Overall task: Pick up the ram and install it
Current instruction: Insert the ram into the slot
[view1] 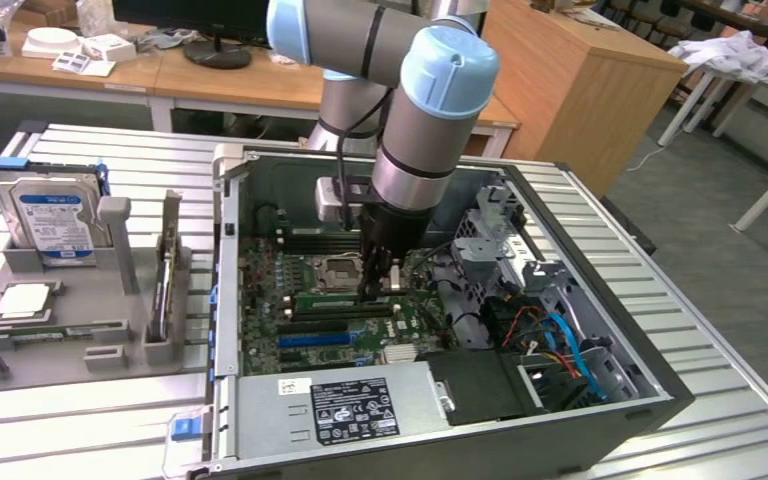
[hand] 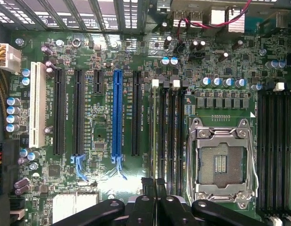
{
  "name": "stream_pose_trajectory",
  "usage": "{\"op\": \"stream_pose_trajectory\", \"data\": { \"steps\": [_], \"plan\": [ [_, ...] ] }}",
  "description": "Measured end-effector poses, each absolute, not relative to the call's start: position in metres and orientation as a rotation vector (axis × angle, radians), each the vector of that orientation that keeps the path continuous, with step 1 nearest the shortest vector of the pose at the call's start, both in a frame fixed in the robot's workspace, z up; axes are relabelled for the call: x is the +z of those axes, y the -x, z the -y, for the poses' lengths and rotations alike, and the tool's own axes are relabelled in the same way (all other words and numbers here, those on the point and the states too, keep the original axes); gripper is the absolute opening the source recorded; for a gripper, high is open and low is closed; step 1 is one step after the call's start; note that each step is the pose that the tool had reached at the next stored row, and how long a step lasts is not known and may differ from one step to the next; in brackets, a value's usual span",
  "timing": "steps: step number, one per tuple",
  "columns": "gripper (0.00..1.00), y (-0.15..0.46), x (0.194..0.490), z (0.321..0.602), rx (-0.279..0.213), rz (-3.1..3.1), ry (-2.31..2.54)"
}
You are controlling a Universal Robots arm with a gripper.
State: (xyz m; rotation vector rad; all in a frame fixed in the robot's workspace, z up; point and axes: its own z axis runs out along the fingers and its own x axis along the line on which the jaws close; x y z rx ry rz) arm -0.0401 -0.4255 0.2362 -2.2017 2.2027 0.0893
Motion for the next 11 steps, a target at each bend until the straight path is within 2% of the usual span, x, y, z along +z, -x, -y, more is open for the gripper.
{"op": "stream_pose_trajectory", "data": {
  "steps": [11],
  "plan": [
    [0.12, 0.0405, 0.2360, 0.4247, 0.089, -2.211, 2.192]
  ]
}}
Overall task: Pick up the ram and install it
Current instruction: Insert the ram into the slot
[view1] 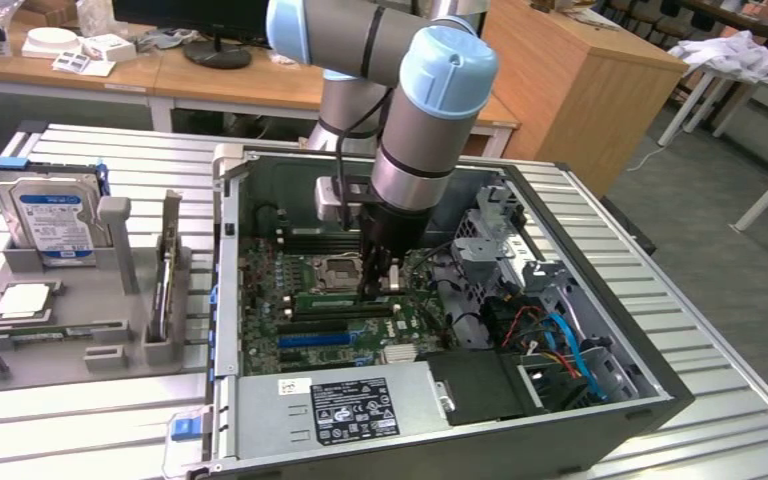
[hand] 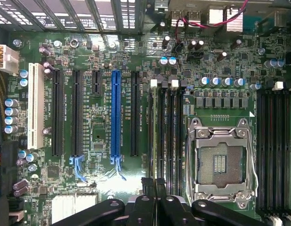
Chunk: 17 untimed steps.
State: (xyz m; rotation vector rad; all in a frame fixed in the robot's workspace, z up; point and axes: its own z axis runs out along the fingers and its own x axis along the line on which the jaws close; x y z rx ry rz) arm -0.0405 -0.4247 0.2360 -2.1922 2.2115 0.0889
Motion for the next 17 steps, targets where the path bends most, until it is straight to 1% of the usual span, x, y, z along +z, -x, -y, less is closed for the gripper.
{"op": "stream_pose_trajectory", "data": {
  "steps": [17],
  "plan": [
    [0.12, 0.0409, 0.2333, 0.4246, 0.089, -2.213, 2.191]
  ]
}}
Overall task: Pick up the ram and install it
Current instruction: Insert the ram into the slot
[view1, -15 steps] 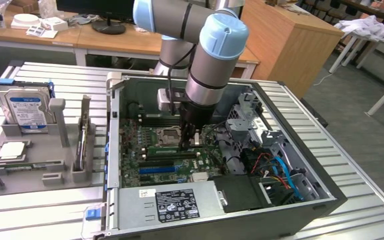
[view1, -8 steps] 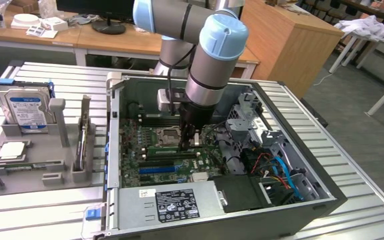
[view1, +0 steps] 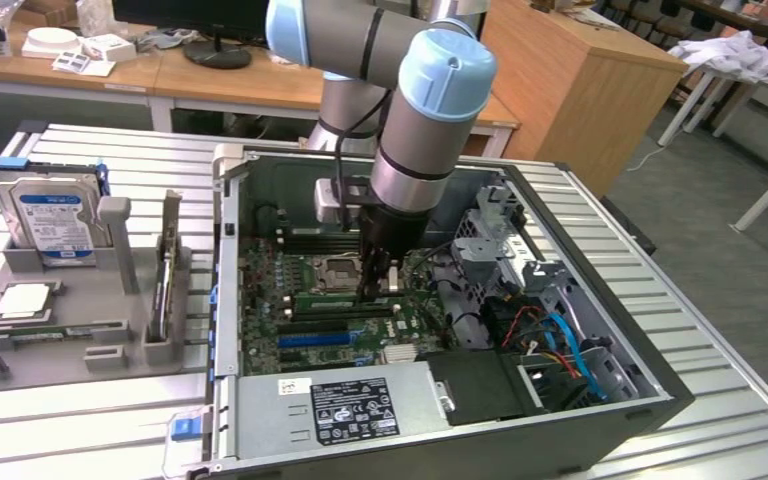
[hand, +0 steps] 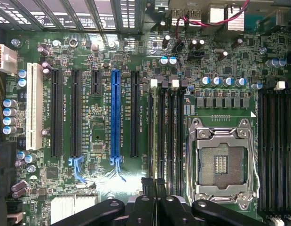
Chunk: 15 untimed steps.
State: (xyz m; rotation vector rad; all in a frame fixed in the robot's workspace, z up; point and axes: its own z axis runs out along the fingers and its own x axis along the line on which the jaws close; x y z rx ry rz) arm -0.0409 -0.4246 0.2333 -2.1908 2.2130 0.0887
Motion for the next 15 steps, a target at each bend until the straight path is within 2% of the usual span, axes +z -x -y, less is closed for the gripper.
{"op": "stream_pose_trajectory", "data": {
  "steps": [15],
  "plan": [
    [0.12, 0.0409, 0.2322, 0.4241, 0.089, -2.213, 2.191]
  ]
}}
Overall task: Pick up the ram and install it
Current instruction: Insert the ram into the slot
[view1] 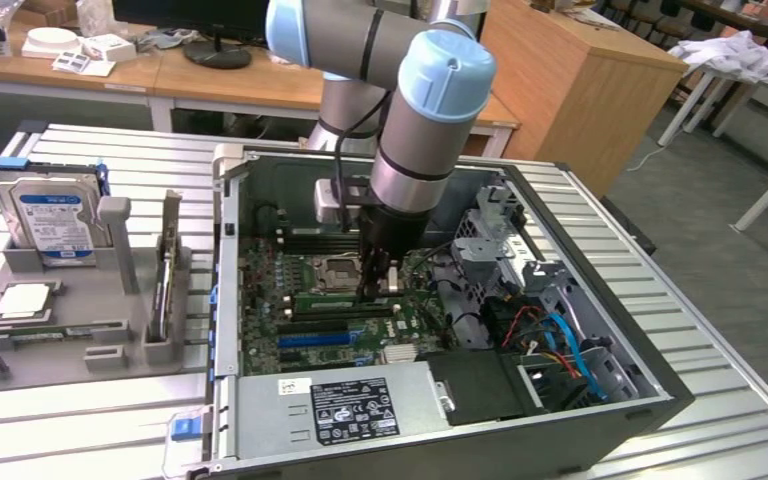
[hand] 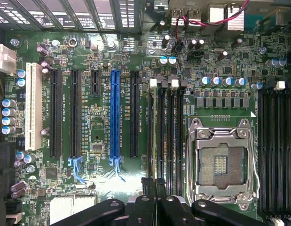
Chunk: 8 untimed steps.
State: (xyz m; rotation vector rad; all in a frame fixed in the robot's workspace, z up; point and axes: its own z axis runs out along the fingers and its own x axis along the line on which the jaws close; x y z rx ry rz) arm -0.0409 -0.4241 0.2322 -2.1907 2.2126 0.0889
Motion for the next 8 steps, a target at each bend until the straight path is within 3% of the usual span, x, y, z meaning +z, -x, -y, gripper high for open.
{"op": "stream_pose_trajectory", "data": {
  "steps": [8],
  "plan": [
    [0.12, 0.0409, 0.2313, 0.4241, 0.089, -2.213, 2.191]
  ]
}}
